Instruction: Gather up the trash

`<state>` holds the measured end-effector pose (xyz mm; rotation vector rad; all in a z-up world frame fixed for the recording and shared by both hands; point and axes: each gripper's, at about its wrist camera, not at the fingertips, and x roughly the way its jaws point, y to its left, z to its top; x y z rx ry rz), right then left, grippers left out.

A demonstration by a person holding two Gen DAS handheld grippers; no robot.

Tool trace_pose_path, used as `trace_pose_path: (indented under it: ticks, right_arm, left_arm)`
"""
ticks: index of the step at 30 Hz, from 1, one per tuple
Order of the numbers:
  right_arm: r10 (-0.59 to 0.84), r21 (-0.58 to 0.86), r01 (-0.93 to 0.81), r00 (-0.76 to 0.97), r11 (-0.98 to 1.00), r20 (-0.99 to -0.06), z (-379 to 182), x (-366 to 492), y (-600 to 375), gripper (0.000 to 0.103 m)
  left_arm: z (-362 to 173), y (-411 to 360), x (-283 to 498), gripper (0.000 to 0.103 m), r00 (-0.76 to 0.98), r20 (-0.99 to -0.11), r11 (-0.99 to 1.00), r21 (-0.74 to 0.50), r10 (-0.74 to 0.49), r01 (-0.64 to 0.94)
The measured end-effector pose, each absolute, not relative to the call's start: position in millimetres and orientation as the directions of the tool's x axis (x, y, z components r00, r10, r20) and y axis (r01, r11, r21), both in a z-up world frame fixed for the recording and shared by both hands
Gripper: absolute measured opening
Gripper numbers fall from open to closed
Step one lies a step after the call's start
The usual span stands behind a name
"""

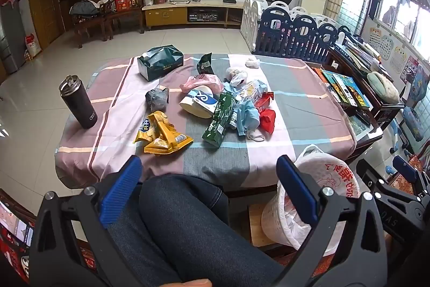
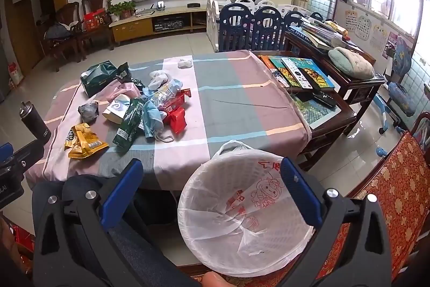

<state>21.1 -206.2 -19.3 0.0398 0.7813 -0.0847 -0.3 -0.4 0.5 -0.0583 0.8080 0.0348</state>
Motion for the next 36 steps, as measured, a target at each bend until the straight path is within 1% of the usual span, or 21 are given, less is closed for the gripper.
trace_pose_path:
  ticks: [5,26,36]
  right_arm:
    - [-0.060,0.007,0.092,0.703,0.996,-0.709,-27,20,-205,0.100]
    - [-0.055,0.045,0.131,0.670,0.990,-0.740,-28,28,-213,0.100]
    - [-0.055,0.045,0.132,0.669,0.990,-0.741,-28,29,-213,0.100]
  left_arm:
    - [0,0,0,0.100,0.690,-0.724,0.998,-0.038,0.009,-0.053]
    - [-7,4,-1,0.100,0.687,-0.727,0.998,-0.037,0.008,-0.051]
    - [-7,2,2,0.100,0.679,-0.734,0.998,-0.036,0.012,-0.057]
